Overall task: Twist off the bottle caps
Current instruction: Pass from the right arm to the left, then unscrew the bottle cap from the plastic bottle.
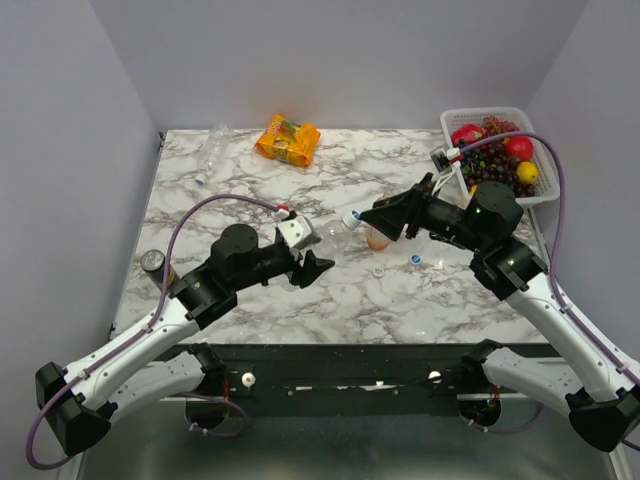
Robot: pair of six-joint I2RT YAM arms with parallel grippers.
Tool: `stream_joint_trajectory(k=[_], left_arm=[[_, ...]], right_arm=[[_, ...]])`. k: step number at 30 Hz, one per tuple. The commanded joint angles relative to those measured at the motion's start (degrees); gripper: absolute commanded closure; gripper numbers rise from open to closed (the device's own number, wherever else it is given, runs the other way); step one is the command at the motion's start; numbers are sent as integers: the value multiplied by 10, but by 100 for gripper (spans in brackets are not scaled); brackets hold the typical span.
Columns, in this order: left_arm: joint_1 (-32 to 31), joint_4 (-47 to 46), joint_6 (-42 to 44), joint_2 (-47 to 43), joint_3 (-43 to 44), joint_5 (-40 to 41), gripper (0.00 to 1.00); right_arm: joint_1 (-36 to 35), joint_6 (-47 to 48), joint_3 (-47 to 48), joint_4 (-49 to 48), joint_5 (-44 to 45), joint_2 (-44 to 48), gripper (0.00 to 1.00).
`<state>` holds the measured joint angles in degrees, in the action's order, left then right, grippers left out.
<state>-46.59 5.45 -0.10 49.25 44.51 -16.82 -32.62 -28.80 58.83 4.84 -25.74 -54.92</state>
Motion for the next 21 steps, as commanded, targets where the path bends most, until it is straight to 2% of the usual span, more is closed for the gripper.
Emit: stream_joint_trajectory(k=[1,12,21], left_arm=[[-2,-31,-17,-28,-12,63,59],[-3,-14,-17,-12,-7,97,59],[-3,-13,-17,-7,-7,98,59]], right_arm=[[-9,-60,-32,-80,54,-11,32],[-47,-121,-71,-192,77,-20,32],[-61,-117,-65,-180,82,-39,33]])
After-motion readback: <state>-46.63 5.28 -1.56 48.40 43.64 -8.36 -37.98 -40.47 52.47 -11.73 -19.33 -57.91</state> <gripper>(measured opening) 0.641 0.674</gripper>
